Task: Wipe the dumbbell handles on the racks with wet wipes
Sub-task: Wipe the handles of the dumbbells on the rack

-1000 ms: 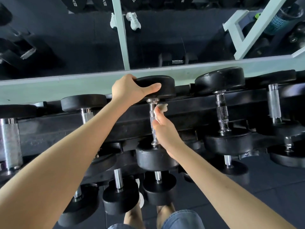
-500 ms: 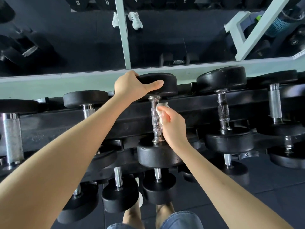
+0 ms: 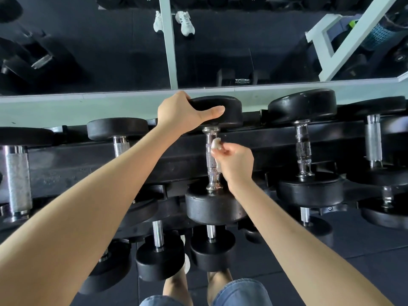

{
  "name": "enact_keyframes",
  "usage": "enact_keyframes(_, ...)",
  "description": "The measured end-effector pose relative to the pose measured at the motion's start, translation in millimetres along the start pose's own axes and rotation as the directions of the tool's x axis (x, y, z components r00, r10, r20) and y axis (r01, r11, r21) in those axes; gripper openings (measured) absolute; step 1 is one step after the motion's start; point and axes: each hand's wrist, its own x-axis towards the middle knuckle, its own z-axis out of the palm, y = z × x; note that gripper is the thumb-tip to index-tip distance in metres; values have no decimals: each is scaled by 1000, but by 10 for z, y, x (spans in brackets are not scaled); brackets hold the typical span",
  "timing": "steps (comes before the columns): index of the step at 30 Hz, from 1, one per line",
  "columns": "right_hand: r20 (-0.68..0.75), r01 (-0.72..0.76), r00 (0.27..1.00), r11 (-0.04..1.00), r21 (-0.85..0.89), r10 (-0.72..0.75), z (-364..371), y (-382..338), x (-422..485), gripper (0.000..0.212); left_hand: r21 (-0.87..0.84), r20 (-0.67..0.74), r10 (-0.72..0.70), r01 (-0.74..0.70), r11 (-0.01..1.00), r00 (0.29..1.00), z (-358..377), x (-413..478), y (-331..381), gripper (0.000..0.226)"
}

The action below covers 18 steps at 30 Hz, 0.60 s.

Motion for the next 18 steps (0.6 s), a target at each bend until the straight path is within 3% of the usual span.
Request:
enact_keyframes(2,48,-137,990,980,147,131,-12,-130,150,32,4,-2,-7,7,1000,1000,6,-4,10,63)
enact_keyframes(5,227,-339,935,876,344,273,-78,-180,199,8,36,5,-7,6,999,1000,6,0,18,58)
enact_keyframes(8,441,-465,839,842,273,320,-249,-25,97,10,51,-3,4,-4,999,1000,8,-2,15,61)
enact_keyframes(10,474,-452,809,883,124,348,-317,60,-7,10,51,-9,0,0,999,1000,11,-9,13,62)
enact_keyframes(12,447,-408,827,911,64,340,-316,37,-31,13,50,-13,-8,8,999,1000,7,-12,14,63)
enact_keyframes(16,370,-287,902,949,130,222,-256,-146,181,23,50,-6,-27,27,998,1000,7,-44,38,60)
enact_keyframes(18,367,-249,914,952,177,171,-241,-150,218,19,43,-3,-28,28,999,1000,6,-63,48,58)
